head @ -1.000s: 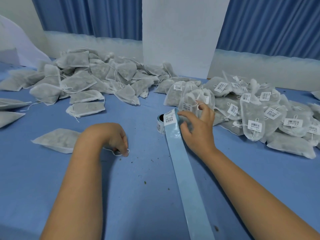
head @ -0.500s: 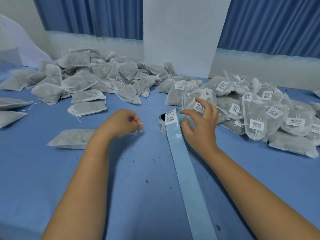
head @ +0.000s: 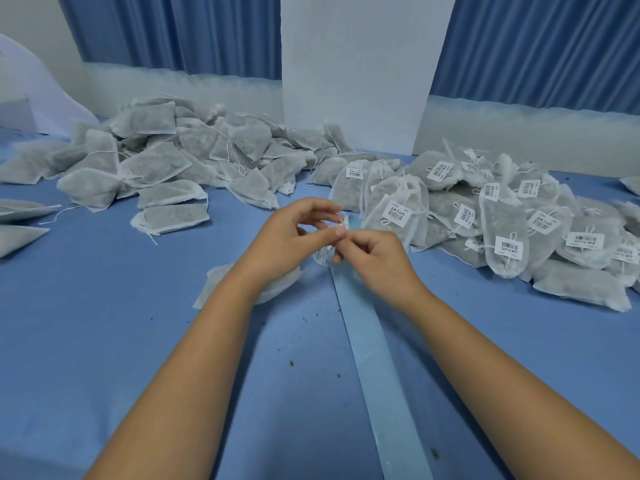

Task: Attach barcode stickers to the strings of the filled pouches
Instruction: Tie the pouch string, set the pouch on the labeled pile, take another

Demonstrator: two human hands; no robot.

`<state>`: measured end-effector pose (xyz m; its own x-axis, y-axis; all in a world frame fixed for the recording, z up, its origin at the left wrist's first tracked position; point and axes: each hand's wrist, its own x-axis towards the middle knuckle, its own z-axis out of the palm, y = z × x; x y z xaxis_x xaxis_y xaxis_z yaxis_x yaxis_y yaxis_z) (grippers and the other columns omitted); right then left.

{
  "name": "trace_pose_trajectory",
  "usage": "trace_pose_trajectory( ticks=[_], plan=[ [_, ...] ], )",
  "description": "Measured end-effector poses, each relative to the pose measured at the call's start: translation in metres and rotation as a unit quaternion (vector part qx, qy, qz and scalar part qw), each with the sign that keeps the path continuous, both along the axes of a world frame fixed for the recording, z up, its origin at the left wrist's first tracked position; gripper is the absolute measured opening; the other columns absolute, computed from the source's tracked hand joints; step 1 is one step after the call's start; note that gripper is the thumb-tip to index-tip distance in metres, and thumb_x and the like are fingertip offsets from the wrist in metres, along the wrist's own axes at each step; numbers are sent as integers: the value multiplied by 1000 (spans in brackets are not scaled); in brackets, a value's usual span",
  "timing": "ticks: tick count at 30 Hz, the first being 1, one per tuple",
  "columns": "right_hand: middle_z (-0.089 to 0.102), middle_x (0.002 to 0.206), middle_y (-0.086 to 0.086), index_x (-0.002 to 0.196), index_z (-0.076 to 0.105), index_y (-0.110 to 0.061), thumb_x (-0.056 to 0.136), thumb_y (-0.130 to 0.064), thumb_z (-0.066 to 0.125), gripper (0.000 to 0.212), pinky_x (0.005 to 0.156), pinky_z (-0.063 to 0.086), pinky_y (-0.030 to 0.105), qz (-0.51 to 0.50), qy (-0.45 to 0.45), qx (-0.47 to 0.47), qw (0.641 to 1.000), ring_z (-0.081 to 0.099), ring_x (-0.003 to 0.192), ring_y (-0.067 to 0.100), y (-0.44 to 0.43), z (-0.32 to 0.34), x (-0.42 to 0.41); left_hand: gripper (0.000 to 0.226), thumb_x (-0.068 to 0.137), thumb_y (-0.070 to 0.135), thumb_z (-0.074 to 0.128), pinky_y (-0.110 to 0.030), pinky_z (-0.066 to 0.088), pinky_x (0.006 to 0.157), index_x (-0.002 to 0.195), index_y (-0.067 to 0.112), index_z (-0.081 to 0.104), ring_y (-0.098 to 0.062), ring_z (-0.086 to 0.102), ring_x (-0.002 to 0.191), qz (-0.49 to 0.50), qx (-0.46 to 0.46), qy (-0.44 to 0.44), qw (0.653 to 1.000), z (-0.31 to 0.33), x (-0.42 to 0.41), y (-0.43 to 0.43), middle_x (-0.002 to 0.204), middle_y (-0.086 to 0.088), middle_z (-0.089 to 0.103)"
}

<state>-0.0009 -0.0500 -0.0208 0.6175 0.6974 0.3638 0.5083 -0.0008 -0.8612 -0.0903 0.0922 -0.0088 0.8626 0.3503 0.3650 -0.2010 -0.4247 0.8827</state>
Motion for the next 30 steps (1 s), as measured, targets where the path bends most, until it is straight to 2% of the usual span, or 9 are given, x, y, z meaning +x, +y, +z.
trace_pose_trajectory(
  ticks=[2, 4, 9, 13, 17, 20, 23, 26, 30],
  plan=[
    [65, 60, -14, 69, 70, -21, 99, -15, 54, 35, 55, 37, 8, 19, 61, 29, 998, 51, 56, -4, -1, 2, 1, 42, 77, 41, 77, -22, 49, 88, 113, 25, 64, -6, 68, 102, -10, -31, 50, 998, -3, -1, 3, 102, 11, 75],
    [68, 65, -8, 78, 74, -23, 100, -21, 53, 31, 52, 38, 11, 30, 129, 56, 990, 51, 59, 0, -1, 4, 2, 50, 72, 47, 75, -24, 50, 86, 112, 20, 64, -9, 70, 96, -35, -31, 97, 994, -6, -3, 4, 96, 8, 76],
    [67, 69, 0, 83, 74, -18, 100, -25, 53, 28, 47, 35, 15, 17, 265, 109, 958, 50, 59, 6, 0, 7, 9, 9, 85, 32, 77, -32, 52, 87, 85, 23, 75, -9, 69, 88, 0, 97, 155, 983, -10, -10, 16, 86, 10, 75],
    [65, 65, 1, 83, 69, -10, 100, -22, 53, 26, 45, 34, 16, -14, 332, 125, 935, 47, 56, 9, -1, 7, 14, 18, 95, 25, 65, -24, 49, 86, 83, 21, 77, -2, 70, 88, -2, 76, 144, 987, -7, -14, 20, 85, 15, 76],
    [63, 74, -3, 98, 66, -21, 96, -21, 60, 6, 46, 38, 15, -91, 289, 104, 947, 50, 53, 6, 0, 4, 17, 21, 97, 24, 61, -18, 48, 81, 84, 20, 76, -1, 67, 80, 0, 70, 138, 988, -6, -12, 17, 80, 13, 75],
    [61, 95, -10, 122, 52, -33, 90, -18, 66, 39, 49, 42, 16, -147, 204, 80, 964, 53, 55, 2, 0, 2, 18, 22, 98, 28, 58, -9, 36, 57, 83, 25, 74, 2, 50, 58, 2, 90, 149, 985, -5, -11, 14, 70, 15, 69],
    [58, 117, -18, 136, 45, -35, 89, -7, 60, 57, 48, 43, 17, -116, 134, 58, 982, 53, 53, 6, -1, 2, 15, 22, 99, 28, 58, -9, 33, 53, 85, 22, 74, 1, 44, 54, 2, 84, 137, 987, -3, -11, 11, 63, 14, 63],
    [63, 116, -9, 125, 56, -26, 91, 2, 54, 44, 44, 45, 21, -24, 136, 33, 990, 53, 45, 11, -2, 2, 10, 23, 100, 27, 57, -16, 34, 57, 83, 21, 73, -5, 44, 58, -7, 71, 116, 991, -1, -12, 6, 63, 13, 60],
    [70, 87, 1, 100, 69, -17, 95, -2, 57, 20, 54, 52, 21, 37, 129, 17, 991, 62, 53, 12, 1, -3, 3, 27, 100, 26, 56, -24, 37, 61, 79, 20, 72, -16, 47, 60, -4, 7, 71, 997, 4, -13, 2, 63, 10, 61]
  ],
)
